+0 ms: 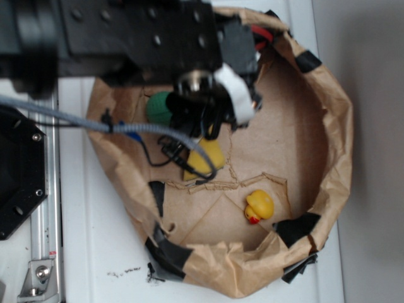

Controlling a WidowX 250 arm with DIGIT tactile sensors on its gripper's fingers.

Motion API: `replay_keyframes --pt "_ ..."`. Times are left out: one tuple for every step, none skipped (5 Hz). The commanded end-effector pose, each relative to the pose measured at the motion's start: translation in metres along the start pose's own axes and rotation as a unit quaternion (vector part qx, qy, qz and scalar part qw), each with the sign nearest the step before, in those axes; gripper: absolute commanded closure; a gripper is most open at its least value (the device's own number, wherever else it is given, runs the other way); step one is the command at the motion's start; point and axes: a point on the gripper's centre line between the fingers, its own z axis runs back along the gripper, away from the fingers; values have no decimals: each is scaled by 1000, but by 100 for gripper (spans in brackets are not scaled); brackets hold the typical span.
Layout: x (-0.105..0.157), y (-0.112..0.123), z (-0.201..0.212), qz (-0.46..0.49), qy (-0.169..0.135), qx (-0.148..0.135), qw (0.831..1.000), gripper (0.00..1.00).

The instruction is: Grab the green sponge.

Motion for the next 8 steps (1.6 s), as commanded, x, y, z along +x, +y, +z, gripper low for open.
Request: replay_keyframes --pt "4 -33 -9 -56 -6 -19 998 0" --pt "15 -28 -26 -54 -33 -22 998 0" --pt "37 -21 -28 -59 -55 -16 997 0" --pt "45 -22 -29 -35 -43 -40 998 100" --pt "41 -27 -22 -34 -17 -36 999 100" --pt "34 -23 0 64 -20 -29 997 100" --pt "24 -13 42 188 -27 -17 982 100" --pt "25 -5 73 309 -38 -31 950 100"
